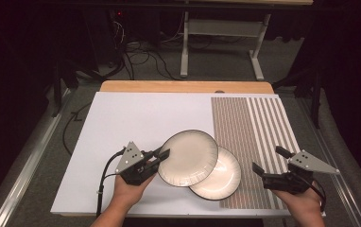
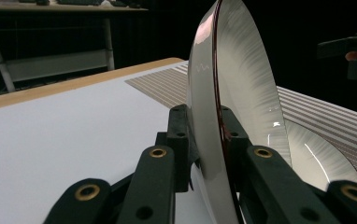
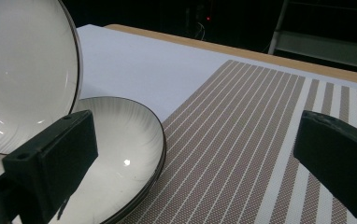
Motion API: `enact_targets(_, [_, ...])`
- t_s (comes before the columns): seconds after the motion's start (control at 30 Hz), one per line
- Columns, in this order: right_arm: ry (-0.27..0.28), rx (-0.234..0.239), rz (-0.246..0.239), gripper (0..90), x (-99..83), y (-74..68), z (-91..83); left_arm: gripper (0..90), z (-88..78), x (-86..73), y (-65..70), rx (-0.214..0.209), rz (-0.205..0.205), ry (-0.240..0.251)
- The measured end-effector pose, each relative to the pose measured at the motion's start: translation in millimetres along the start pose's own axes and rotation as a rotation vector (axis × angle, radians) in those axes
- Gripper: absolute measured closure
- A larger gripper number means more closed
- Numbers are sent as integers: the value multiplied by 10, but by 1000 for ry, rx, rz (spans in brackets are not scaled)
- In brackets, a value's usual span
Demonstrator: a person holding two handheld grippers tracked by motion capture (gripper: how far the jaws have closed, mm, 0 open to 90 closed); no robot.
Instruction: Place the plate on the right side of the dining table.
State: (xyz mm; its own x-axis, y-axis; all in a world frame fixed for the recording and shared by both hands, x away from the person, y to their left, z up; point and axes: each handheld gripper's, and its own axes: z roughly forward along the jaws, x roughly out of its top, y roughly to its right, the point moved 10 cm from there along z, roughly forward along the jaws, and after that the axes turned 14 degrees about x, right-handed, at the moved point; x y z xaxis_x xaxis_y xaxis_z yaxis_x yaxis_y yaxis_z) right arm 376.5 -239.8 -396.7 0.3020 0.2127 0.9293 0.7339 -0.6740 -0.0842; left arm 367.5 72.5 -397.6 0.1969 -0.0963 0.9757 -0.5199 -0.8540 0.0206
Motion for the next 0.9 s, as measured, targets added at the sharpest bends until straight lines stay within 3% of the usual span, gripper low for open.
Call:
enact_targets(0.3, [9, 4, -6, 6, 3, -11, 14, 790, -77, 9, 27, -2, 57, 30])
enact_targets(0.43, [15, 12, -8, 7, 31, -51, 34, 790, -75, 17, 36, 0, 62, 30])
enact_targets(0.6, [13, 43, -22, 7, 71, -171, 134, 789, -77, 20, 40, 3, 69, 29])
enact_targets(0.9, [-38, 125, -55, 32, 108, -506, 511, 786, -72, 13, 30, 6, 70, 28])
